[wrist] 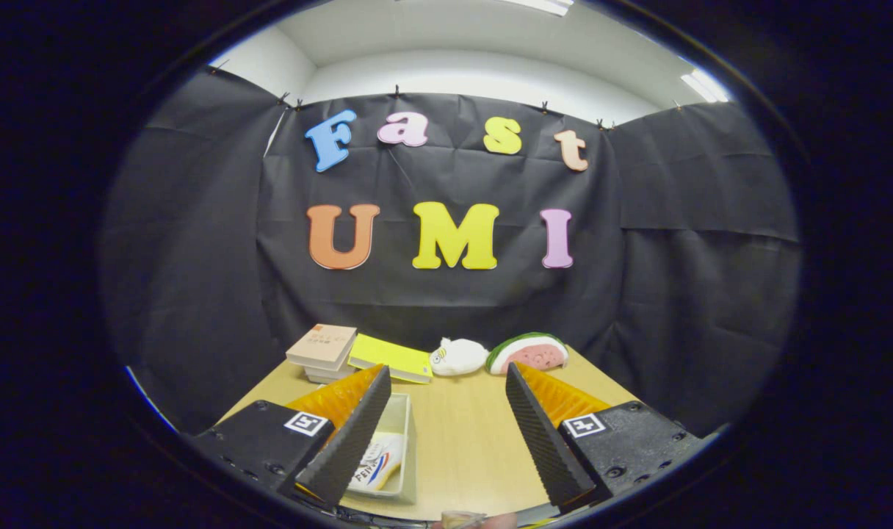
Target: Open the storage box then place both shoes into the box .Put the left shoe in first, then the right shoe, with the right side of both shoes facing outward in a uniform manner.
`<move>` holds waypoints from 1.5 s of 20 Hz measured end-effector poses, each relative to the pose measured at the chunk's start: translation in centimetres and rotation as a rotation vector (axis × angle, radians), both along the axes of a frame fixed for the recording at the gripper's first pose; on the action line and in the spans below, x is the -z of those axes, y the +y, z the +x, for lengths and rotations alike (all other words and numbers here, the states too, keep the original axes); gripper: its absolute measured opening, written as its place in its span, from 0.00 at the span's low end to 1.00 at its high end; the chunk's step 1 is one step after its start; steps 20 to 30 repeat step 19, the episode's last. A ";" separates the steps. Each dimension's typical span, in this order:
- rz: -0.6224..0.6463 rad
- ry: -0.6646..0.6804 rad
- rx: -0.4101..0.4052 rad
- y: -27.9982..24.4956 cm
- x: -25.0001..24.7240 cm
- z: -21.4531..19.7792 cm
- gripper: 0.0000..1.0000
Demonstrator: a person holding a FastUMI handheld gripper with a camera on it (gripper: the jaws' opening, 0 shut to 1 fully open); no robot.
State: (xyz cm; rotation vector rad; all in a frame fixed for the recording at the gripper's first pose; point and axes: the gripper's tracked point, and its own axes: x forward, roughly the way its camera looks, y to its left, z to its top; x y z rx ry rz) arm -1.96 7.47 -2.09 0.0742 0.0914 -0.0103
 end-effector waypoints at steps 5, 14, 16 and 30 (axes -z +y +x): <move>-0.025 0.014 0.019 -0.3 1.7 -1.7 1.00; -0.020 -0.005 0.013 2.5 1.7 -4.7 1.00; -0.018 0.005 0.021 2.9 1.9 -5.1 1.00; -0.022 0.010 0.036 3.2 1.5 -5.8 1.00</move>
